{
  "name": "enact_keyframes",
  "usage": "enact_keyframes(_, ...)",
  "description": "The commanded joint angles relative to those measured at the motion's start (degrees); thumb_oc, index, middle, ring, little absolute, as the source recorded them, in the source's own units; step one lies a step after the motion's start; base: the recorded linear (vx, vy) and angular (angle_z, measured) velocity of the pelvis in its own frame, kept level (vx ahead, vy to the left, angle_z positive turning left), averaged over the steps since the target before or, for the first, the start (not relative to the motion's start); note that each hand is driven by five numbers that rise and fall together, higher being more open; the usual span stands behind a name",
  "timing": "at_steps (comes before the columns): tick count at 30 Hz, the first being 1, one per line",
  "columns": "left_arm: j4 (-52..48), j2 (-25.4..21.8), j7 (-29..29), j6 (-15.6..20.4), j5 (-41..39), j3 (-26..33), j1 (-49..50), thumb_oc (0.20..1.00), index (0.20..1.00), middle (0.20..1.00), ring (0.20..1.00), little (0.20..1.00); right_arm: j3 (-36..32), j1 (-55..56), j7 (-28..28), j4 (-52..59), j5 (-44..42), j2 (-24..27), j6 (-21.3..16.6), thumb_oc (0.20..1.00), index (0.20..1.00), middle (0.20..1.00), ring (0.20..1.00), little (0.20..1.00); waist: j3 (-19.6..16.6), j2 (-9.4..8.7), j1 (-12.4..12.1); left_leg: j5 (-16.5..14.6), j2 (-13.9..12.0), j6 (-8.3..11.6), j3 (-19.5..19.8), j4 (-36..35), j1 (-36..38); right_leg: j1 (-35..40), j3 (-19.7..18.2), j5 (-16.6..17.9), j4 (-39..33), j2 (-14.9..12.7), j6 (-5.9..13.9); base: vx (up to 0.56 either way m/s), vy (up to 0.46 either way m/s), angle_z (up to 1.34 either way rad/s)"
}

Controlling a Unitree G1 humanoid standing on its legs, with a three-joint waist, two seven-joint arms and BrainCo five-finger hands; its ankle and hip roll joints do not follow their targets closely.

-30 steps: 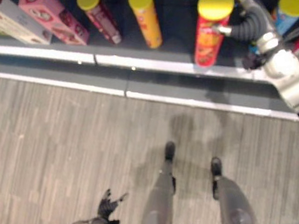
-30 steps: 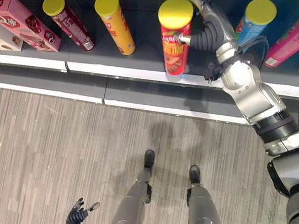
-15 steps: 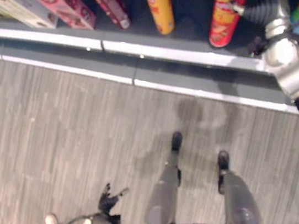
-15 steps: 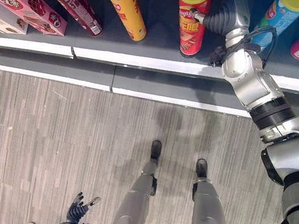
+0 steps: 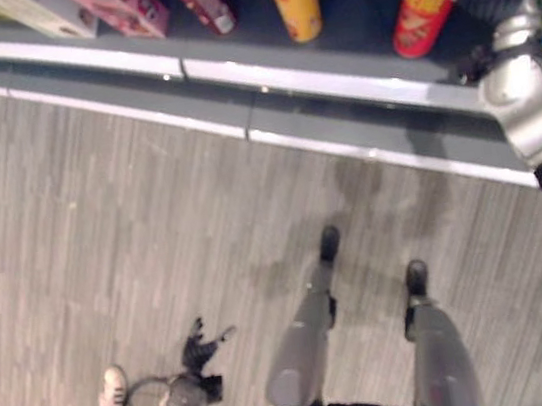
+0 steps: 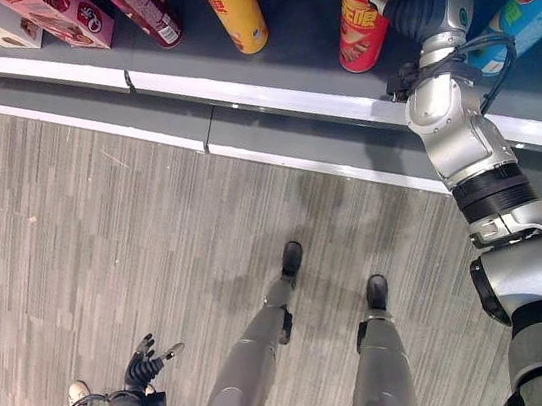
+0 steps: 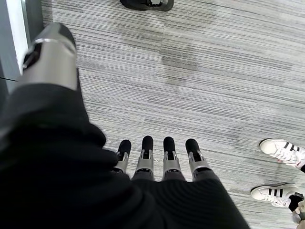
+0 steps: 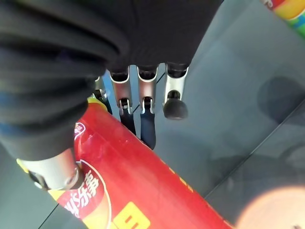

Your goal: Put the goods on the table back onto the shelves and tidy them up.

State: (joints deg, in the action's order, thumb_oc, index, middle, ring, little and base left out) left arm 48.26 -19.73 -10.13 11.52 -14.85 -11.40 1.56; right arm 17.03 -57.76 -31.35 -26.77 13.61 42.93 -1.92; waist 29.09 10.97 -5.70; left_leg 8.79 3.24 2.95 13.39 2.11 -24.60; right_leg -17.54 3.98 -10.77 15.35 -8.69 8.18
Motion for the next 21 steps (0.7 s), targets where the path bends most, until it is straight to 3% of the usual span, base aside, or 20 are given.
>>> enact_keyframes(1, 0.06, -1.62, -1.84, 1.11, -1.15, -0.88, -2.46, 1.000, 1.000, 1.000, 1.000, 1.000, -1.00, -9.18, -3.18, 1.61, 2.36, 2.61, -1.83, 0.200, 0.200, 0.200, 0.200, 0.200, 0.70, -1.82, -0.70, -12.61, -1.49, 2.22, -3.59, 8.55, 0.64, -1.63, -2.29, 4.84, -5.88, -3.55, 2.12, 0.00, 0.000, 0.00)
enact_keyframes(10, 0.58, -1.54, -2.42, 1.02, -0.69, -0.70, -3.20, 1.000, 1.000, 1.000, 1.000, 1.000, -0.68, -8.93, -3.27, 1.64, 2.58, 1.86, -1.83, 0.200, 0.200, 0.200, 0.200, 0.200, 0.70, -1.72, -0.40, -12.99, -1.46, 2.20, -4.26, 8.74, 0.39, -2.13, -2.59, 4.93, -5.91, -3.64, 2.10, 0.00, 0.000, 0.00)
enact_keyframes(11, 0.71, -1.44, -2.55, 1.11, -0.83, -0.59, -3.26, 1.000, 1.000, 1.000, 1.000, 1.000, -0.76, -8.79, -3.25, 1.72, 2.13, 1.31, -2.02, 0.504, 0.504, 0.504, 0.504, 0.504, 0.70, -1.74, -0.36, -13.01, -1.46, 2.17, -4.33, 8.81, 0.22, -2.32, -2.62, 4.95, -5.90, -3.57, 2.10, 0.00, 0.000, 0.00)
enact_keyframes(12, 0.71, -1.45, -2.56, 1.11, -0.85, -0.61, -3.34, 1.000, 1.000, 1.000, 1.000, 1.000, -0.66, -8.76, -3.19, 1.73, 2.05, 1.14, -2.07, 1.000, 1.000, 1.000, 1.000, 1.000, 0.70, -1.76, -0.35, -12.99, -1.47, 2.18, -4.37, 8.81, 0.18, -2.41, -2.57, 4.98, -5.88, -3.57, 2.12, 0.00, 0.000, 0.00)
enact_keyframes(21, 1.41, -1.11, -2.73, 0.86, -0.76, -0.23, -3.49, 1.000, 1.000, 1.000, 1.000, 1.000, -1.06, -7.15, -3.01, 3.55, 2.08, 0.03, -2.35, 1.000, 1.000, 1.000, 1.000, 1.000, 0.70, -2.11, 0.11, -12.93, -1.60, 2.27, -4.59, 9.00, 0.35, -2.14, -2.54, 4.80, -5.68, -3.42, 2.14, 0.00, 0.000, 0.00)
